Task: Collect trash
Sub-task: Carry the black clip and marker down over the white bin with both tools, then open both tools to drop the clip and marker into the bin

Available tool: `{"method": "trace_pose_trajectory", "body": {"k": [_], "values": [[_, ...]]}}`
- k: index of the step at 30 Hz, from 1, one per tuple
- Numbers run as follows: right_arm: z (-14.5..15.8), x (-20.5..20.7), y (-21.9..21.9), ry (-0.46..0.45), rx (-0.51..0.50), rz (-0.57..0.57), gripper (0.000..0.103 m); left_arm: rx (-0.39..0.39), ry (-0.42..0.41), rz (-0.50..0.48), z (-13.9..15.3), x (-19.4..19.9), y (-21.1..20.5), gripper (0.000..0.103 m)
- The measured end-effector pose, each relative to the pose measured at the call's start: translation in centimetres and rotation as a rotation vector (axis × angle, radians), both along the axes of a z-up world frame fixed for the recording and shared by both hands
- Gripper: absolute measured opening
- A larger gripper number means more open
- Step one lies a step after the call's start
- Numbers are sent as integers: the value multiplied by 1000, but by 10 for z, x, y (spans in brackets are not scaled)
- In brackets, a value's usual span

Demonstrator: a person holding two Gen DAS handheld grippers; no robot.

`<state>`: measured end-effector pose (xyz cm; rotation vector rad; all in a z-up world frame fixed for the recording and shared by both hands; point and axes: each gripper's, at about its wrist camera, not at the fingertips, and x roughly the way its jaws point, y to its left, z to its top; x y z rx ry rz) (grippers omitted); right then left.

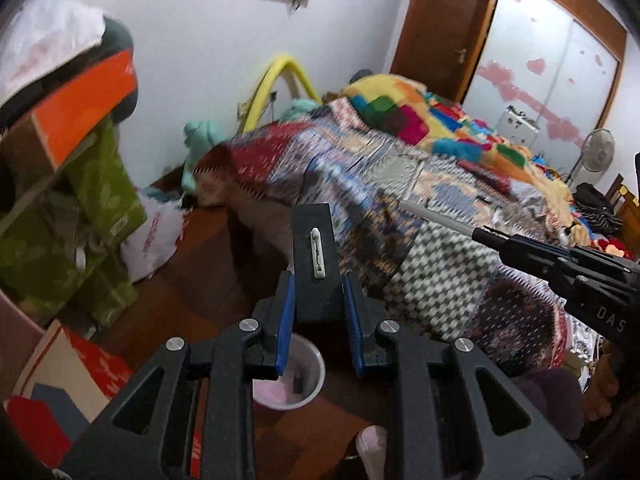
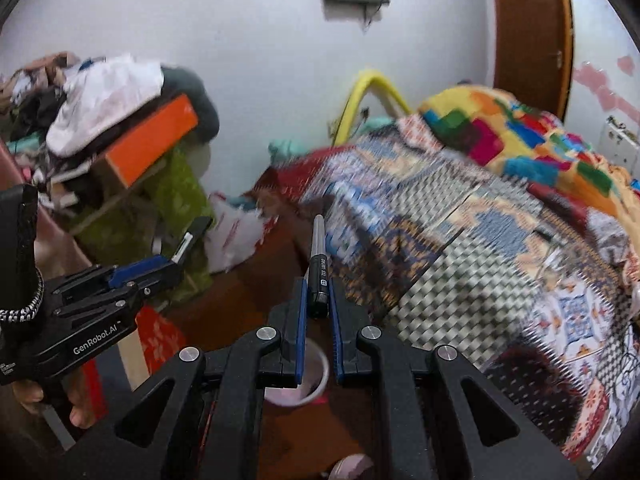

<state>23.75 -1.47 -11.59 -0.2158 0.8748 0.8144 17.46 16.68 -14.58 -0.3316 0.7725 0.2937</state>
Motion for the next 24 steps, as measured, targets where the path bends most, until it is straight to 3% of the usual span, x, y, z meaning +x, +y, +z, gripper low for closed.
{"method": "trace_pose_trajectory", "body": {"k": [7, 17, 24], "values": [[-57, 3, 35, 142, -94, 47, 10, -70, 129, 14, -60, 1, 21, 23], [-140, 3, 77, 259, -270, 125, 10, -188, 320, 55, -153, 8, 39, 23], [-184, 3, 97, 322, -359, 168, 10, -247, 396, 76, -189, 14, 49, 23]]}}
